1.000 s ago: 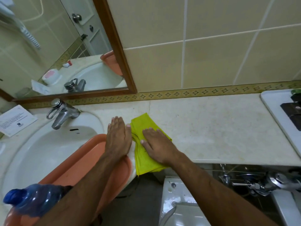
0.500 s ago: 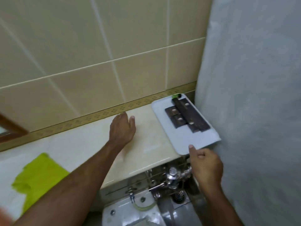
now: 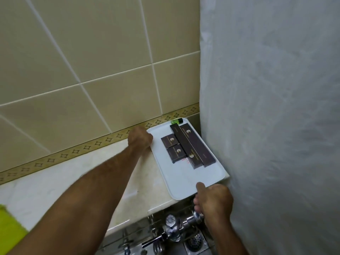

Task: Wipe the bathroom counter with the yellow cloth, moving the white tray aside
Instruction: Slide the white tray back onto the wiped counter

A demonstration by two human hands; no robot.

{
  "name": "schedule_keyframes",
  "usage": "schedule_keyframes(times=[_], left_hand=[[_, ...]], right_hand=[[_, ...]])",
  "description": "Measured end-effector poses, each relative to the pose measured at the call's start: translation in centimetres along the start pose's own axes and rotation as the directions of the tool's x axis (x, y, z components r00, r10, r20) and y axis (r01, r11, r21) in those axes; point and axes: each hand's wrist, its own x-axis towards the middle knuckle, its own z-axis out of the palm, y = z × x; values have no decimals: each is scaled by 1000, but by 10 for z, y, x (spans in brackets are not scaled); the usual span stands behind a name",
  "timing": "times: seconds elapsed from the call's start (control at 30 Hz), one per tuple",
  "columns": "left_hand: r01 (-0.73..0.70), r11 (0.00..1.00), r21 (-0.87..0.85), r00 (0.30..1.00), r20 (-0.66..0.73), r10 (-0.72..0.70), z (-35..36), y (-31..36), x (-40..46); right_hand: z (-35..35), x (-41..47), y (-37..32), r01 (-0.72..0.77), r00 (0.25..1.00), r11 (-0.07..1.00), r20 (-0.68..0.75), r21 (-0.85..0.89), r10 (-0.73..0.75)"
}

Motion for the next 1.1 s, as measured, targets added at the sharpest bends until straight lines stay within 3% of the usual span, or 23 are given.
schedule_keyframes(times=[0.23,0.43,0.57,0.8,0.93,1.1], left_hand=[[10,999,-53,1000,-16,-11,-7,-9,2],[11,922,-388,979,-185,-90,-53,-42,-34],[93,875,-475,941,-245,-234,-98,-98,-76],[293,802,-520,839,-262,-476,-152,-219,-143],[356,738,-573,806,-211,-552,-160,-264,-155],[453,693,-561,786,-115,-607,-149,-280,-154]], right_hand=[[-6,-9,-13,-2,998,998,-62,-63,-2],[-36,-28,-49,202,974,955,-54,-217,-218],[-35,-45,-83,364,924,811,67,-458,-376],[71,-53,-124,584,806,583,319,-564,-499],[151,-51,-132,598,797,485,406,-639,-448],[194,-47,-131,619,775,389,452,-682,-441]])
